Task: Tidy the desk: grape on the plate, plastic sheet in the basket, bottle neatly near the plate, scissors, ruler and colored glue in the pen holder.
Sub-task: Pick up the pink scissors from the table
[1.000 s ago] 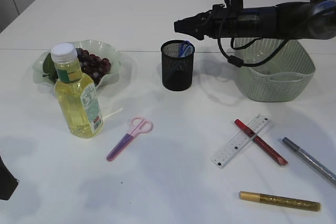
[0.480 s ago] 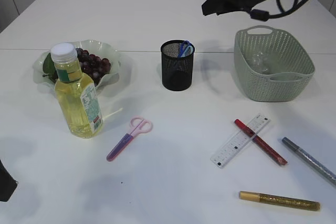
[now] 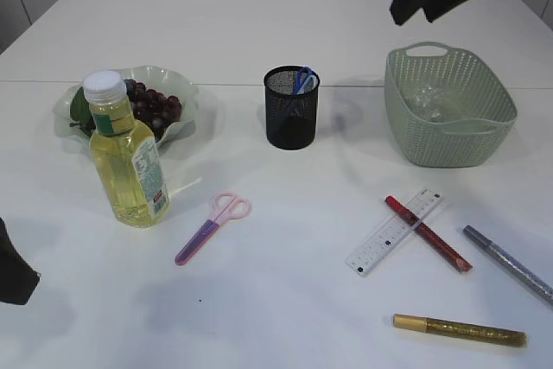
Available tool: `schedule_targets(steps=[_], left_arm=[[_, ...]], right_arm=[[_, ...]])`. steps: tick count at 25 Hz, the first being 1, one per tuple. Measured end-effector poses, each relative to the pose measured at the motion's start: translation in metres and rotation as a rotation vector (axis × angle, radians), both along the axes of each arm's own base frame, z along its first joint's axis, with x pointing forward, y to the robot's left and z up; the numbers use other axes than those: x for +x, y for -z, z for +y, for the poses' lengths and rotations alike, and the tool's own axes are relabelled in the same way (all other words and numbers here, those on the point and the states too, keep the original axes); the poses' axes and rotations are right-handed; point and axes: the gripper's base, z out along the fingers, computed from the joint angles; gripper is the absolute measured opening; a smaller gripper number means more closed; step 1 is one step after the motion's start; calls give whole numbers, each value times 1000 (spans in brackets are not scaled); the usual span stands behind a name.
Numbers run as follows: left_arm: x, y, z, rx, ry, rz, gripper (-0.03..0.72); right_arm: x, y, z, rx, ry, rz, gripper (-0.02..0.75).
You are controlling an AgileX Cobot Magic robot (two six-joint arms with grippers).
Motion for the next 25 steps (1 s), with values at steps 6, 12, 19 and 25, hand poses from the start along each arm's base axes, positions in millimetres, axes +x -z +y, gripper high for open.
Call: schedule_targets(steps=[6, 12, 19, 25], left_arm=[[7, -2, -2, -23, -21, -79, 456], [8, -3, -2, -22, 4, -95, 456], [20, -39, -6, -41, 30, -186, 455], [46, -84, -16, -18, 79, -218, 451]], right_arm=[[-18, 3, -5, -149, 76, 59, 370], [-48, 11, -13, -168, 95, 121, 370], [-93, 31, -28, -214, 153, 212, 370], [-101, 41, -30, -226, 150, 250, 370]])
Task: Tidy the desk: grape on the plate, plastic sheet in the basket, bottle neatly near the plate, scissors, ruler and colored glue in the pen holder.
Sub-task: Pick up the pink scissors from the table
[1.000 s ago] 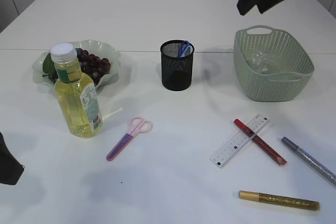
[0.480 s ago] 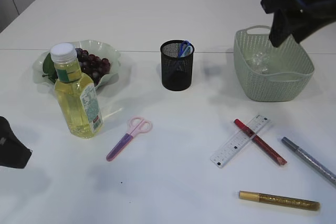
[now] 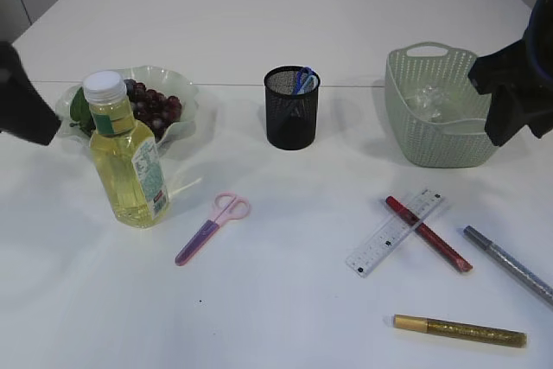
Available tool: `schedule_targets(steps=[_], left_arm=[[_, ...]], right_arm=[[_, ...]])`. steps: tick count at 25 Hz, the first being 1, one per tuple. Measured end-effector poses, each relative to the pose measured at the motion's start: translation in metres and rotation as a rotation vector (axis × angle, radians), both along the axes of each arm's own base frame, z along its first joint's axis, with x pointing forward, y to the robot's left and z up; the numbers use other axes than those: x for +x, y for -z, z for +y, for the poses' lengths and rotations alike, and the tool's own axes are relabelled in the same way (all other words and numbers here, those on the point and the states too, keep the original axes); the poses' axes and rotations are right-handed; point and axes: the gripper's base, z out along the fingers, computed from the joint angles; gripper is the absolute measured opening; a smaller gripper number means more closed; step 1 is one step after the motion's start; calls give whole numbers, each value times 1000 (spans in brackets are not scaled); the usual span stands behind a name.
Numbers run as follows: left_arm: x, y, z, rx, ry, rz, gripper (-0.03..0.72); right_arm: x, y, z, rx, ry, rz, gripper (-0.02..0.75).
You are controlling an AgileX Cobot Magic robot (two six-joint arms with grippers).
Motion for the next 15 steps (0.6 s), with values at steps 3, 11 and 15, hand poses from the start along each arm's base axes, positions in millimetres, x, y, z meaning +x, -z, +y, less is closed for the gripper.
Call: schedule_targets(steps=[3, 11, 15], left_arm=[[14, -4, -18, 61, 72, 23, 442], [42, 22, -84, 125, 215, 109, 436], [60, 45, -98, 170, 220, 156, 436]], right_arm=[[0, -1, 0, 1, 0, -6, 370], [0, -1, 2, 25, 2, -2, 370], [-1, -1, 2, 28, 2, -4, 370]])
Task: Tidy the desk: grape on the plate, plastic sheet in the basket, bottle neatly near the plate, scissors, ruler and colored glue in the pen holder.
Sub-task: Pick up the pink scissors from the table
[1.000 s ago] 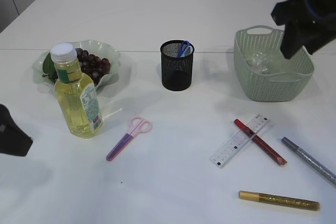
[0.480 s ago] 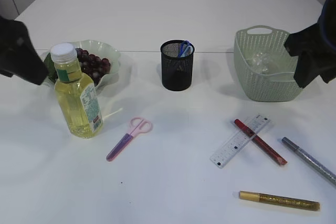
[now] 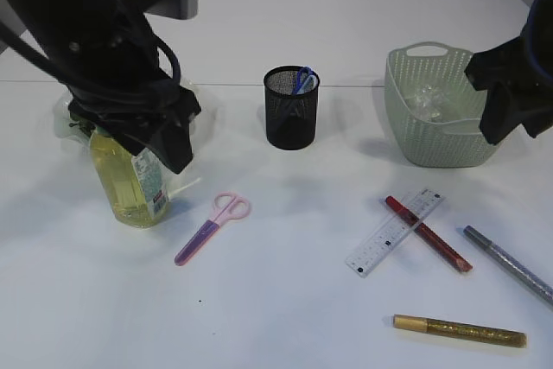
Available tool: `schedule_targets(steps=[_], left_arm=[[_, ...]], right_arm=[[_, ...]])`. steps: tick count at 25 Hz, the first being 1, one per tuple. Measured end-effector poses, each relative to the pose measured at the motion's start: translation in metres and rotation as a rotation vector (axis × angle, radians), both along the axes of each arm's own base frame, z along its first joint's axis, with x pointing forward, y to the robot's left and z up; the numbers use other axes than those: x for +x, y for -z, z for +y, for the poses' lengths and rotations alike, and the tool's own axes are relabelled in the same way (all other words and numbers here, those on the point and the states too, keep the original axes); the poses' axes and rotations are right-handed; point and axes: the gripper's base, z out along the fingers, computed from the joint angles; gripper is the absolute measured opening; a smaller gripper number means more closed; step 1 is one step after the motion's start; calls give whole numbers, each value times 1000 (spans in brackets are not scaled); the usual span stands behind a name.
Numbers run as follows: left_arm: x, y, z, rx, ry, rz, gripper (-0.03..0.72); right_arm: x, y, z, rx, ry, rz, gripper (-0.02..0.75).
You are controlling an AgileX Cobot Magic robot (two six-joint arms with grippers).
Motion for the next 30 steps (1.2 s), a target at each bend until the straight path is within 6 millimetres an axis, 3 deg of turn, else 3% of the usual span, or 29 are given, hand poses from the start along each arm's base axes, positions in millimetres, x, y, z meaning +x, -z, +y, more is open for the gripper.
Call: schedule_targets(steps=[10, 21, 30], left_arm=[[35, 67, -20, 90, 0, 79, 442], [59, 116, -35, 104, -6, 95, 449], [67, 144, -40, 108, -11, 95, 534]], right_arm=[[0, -1, 0, 5, 0, -1, 369], [-1, 0, 0, 3, -16, -1, 368], [-1, 0, 0, 0, -27, -2, 368]])
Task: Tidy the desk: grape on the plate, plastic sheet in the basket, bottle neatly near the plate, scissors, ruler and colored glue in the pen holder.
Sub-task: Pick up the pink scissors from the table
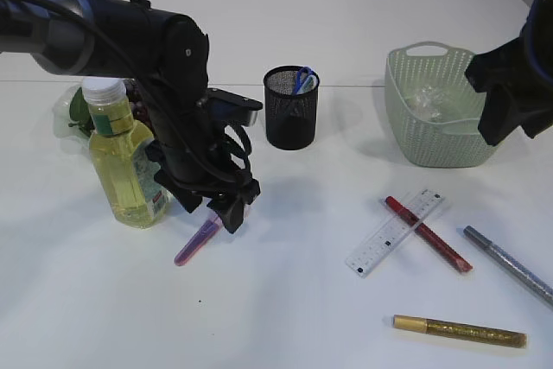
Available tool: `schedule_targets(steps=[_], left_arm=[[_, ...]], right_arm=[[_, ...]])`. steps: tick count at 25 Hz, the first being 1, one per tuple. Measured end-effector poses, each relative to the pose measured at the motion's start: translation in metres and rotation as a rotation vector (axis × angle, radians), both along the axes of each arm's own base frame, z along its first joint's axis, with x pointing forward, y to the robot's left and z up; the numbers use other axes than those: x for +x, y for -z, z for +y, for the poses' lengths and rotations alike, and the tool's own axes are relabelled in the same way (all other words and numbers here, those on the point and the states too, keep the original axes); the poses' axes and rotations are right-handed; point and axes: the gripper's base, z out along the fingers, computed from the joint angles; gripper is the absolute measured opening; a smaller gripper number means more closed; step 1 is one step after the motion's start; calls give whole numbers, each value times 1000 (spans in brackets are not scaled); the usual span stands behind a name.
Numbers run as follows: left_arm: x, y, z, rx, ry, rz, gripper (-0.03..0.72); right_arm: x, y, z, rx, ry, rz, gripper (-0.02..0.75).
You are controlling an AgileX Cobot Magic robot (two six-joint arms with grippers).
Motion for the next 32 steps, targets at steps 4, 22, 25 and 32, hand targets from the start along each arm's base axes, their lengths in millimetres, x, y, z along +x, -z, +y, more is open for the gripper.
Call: schedule_targets(steps=[4, 22, 25, 32], left_arm=[[1, 12, -1, 14, 0, 20, 538], [9, 20, -3, 1, -7, -45, 538], [10, 20, -3, -2, -12, -57, 538], [10, 28, -3, 9, -12, -41, 538]], right_arm=[[0, 0, 0, -1, -2, 0, 367], [0, 0, 0, -1, -5, 0, 367], [0, 0, 0, -1, -5, 0, 366], [0, 0, 0, -2, -7, -1, 366]])
